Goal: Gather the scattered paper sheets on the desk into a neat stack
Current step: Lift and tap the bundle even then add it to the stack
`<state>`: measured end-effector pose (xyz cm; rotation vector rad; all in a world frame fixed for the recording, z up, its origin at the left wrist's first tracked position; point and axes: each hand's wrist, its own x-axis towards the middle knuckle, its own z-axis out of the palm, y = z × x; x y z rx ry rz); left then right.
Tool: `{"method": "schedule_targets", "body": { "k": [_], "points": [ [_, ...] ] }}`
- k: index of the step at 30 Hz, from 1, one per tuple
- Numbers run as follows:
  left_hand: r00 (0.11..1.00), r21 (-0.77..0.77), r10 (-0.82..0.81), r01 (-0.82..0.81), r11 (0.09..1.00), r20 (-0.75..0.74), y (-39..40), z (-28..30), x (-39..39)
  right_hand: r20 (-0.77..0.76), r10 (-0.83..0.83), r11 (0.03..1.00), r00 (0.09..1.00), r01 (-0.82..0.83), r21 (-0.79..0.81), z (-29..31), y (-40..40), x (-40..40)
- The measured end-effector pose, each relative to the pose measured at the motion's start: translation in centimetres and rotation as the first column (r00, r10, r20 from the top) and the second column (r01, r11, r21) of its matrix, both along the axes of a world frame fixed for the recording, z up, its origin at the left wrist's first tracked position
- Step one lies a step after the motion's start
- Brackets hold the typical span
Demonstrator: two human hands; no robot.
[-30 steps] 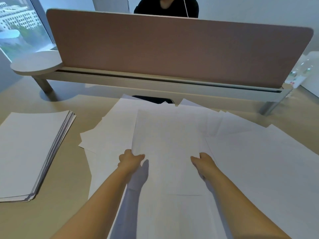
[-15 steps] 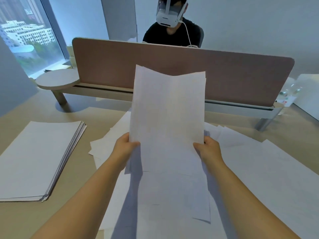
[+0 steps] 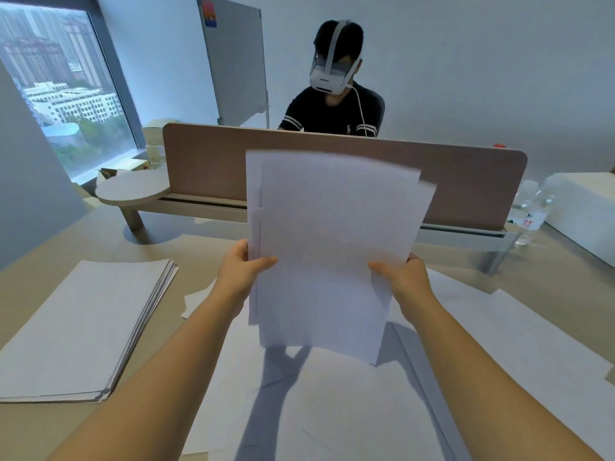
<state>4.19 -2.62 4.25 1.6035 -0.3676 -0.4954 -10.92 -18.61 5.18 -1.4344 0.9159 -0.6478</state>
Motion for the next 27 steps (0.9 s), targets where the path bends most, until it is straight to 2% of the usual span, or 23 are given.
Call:
{"method": "schedule_targets", "body": {
  "k": [6, 10, 16, 19, 27],
  "points": [
    [0.996, 0.034, -0.076, 0.078, 0.996, -0.039, 0.1, -2.3, 0.3, 0.010, 0.067, 0.996, 0.998, -0.067, 0.051, -1.6, -0.4, -0.7],
    [0.992, 0.032, -0.115, 0.116, 0.993, -0.048, -0.7, -3.0, 0.1, 0.084, 0.060, 0.991, 0.995, -0.070, 0.117, -2.0, 0.0, -0.1],
    [0.988, -0.040, -0.148, 0.146, 0.988, -0.050, -0.2, -2.5, 1.7, 0.136, 0.090, 0.991, 0.987, -0.102, 0.087, -1.7, -0.2, 0.1],
    [0.981, -0.033, -0.190, 0.189, 0.981, -0.025, 0.2, -3.3, 1.8, 0.103, 0.133, 0.986, 0.986, -0.143, 0.089, -2.8, 0.4, 0.2],
    [0.976, -0.042, -0.218, 0.218, 0.975, 0.004, -0.5, -3.9, 2.8, 0.124, 0.117, 0.990, 0.985, -0.126, 0.063, -2.9, -0.3, 0.9]
  ]
}}
